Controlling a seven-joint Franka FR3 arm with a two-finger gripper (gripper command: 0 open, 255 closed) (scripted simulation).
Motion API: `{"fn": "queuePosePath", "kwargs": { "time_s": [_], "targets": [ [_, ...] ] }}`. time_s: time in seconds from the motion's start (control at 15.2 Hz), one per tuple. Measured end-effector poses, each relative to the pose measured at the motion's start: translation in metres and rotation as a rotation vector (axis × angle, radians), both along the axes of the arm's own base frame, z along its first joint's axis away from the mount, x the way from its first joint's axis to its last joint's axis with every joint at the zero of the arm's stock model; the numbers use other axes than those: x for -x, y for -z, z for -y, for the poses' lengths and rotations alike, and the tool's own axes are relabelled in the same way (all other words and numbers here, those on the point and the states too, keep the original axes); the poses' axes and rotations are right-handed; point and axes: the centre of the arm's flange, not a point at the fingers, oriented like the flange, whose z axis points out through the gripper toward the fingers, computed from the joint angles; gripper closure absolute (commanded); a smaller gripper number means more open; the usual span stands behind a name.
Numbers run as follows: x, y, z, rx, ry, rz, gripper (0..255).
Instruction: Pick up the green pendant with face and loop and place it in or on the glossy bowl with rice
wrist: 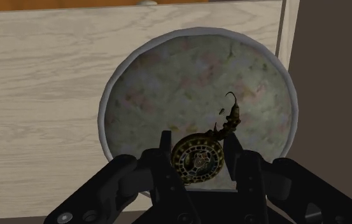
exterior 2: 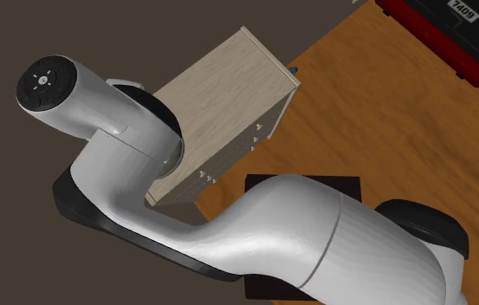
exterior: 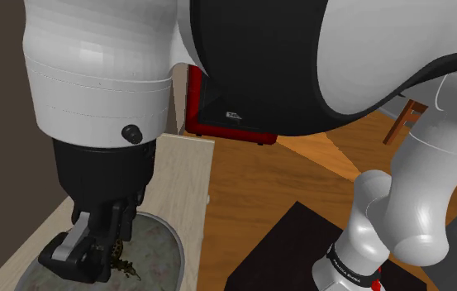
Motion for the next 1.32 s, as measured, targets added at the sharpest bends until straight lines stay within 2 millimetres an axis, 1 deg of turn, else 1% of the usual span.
{"fn": "queuePosePath", "kwargs": {
  "time_s": [0.2, 0.26, 0.66, 0.79, 0.92, 0.99, 1.32],
  "targets": [
    [0.000, 0.000, 0.000, -0.001, 0.000, 0.001, 255],
    [0.000, -0.001, 0.000, -0.001, 0.000, 0.001, 0],
    [-0.001, 0.002, 0.000, 0.003, 0.001, -0.002, 0],
    [-0.001, -0.014, 0.003, 0.002, 0.001, -0.002, 0],
    [0.000, -0.037, 0.002, 0.002, 0.000, -0.002, 0],
    [0.000, -0.043, 0.003, 0.002, 0.001, -0.002, 0],
    [0.001, -0.048, 0.004, 0.003, 0.001, -0.002, 0]
  ]
}}
